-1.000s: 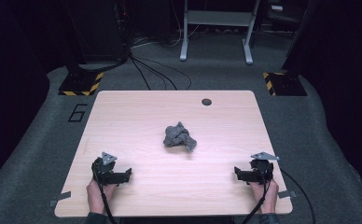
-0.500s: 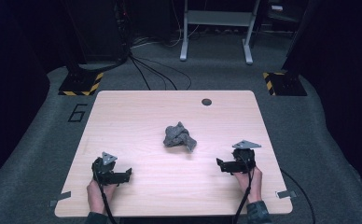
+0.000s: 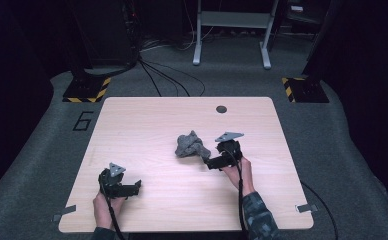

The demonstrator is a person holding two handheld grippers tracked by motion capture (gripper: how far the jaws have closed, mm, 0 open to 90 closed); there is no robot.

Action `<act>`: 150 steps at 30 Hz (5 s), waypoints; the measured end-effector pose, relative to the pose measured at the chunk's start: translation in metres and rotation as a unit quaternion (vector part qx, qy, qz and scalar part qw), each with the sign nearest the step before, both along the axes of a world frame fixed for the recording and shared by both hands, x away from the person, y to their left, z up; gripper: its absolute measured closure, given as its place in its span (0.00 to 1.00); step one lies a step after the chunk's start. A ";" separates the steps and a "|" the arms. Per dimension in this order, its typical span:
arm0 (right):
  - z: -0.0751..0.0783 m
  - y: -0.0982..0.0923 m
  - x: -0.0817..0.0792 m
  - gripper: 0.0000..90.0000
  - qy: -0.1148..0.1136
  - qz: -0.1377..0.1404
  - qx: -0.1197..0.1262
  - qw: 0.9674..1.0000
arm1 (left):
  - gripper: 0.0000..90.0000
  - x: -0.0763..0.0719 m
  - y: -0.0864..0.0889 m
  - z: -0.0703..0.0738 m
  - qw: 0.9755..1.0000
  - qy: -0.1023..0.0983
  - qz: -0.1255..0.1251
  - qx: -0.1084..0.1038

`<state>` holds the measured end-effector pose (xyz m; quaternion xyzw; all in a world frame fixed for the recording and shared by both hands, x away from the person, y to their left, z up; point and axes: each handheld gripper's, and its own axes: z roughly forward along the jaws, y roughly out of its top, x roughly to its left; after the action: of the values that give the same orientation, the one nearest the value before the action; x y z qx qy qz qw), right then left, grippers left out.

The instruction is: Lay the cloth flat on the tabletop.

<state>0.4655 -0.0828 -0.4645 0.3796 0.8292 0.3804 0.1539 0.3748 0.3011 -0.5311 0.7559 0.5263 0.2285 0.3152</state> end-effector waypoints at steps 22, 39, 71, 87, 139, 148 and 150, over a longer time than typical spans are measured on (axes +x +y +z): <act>-0.031 0.049 0.043 0.75 0.025 0.024 -0.041 0.999 | 0.01 0.000 0.000 0.000 1.000 -0.001 0.000 -0.001; 0.022 0.033 -0.004 0.89 -0.029 0.047 0.022 0.998 | 0.01 0.000 0.000 0.000 1.000 -0.002 0.000 -0.001; -0.010 -0.015 -0.106 0.42 0.050 0.021 0.014 0.998 | 0.00 0.000 0.000 -0.001 1.000 -0.005 0.004 -0.005; -0.010 -0.025 -0.077 0.43 0.044 -0.030 0.007 0.999 | 0.00 0.011 -0.020 0.030 0.997 -0.010 -0.017 -0.071; -0.024 -0.019 -0.068 0.98 0.015 -0.068 -0.055 0.996 | 0.89 0.011 -0.076 0.017 0.980 0.019 -0.134 -0.146; -0.025 -0.017 -0.064 0.88 0.021 -0.064 -0.073 0.995 | 0.45 0.004 -0.056 0.023 0.984 0.015 -0.088 -0.153; -0.022 -0.020 -0.064 0.74 0.031 -0.069 -0.059 0.995 | 0.38 0.006 -0.052 0.028 0.984 0.012 -0.077 -0.161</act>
<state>0.4015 -0.1026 -0.4865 0.4375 0.8264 0.3075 0.1763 0.3812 0.2487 -0.5033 0.7366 0.4999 0.1065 0.4428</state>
